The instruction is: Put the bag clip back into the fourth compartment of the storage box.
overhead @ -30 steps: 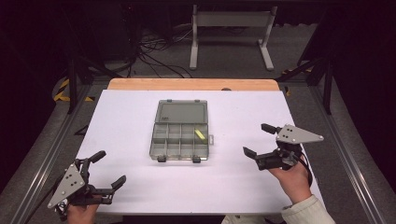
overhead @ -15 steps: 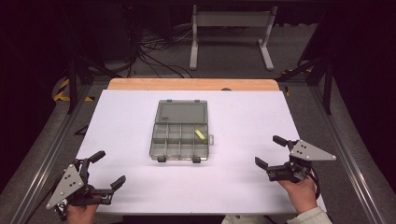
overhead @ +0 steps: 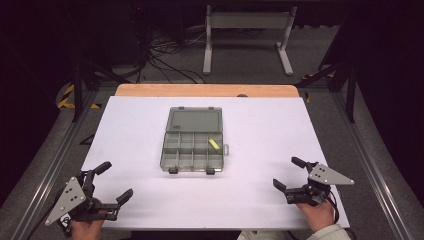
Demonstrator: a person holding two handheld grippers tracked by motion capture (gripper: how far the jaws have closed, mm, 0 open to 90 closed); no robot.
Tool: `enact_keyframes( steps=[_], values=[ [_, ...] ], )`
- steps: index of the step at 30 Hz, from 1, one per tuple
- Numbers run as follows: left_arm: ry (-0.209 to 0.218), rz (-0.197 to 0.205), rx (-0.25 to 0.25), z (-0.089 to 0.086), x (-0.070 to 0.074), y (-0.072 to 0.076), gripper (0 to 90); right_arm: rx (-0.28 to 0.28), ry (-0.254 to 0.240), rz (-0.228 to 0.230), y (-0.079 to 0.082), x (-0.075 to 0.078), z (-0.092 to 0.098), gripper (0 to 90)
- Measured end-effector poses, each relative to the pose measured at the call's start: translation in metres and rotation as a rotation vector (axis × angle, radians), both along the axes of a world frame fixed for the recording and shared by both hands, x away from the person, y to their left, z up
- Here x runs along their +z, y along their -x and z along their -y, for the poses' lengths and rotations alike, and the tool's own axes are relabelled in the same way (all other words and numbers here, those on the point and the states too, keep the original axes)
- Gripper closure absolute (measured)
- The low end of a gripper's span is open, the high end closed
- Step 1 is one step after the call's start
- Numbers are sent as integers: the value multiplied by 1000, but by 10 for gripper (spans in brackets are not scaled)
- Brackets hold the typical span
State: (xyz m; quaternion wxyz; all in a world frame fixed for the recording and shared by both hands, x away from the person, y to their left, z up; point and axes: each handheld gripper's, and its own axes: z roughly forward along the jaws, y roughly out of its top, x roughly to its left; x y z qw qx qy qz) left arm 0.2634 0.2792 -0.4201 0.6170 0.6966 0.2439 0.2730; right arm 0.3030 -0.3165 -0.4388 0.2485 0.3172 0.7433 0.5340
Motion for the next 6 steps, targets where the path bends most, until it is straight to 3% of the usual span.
enact_keyframes(
  steps=[6],
  values=[
    [5,1,-1,-1,-1,0,1,4,-4,-12,-2,-3,-2,6]
  ],
)
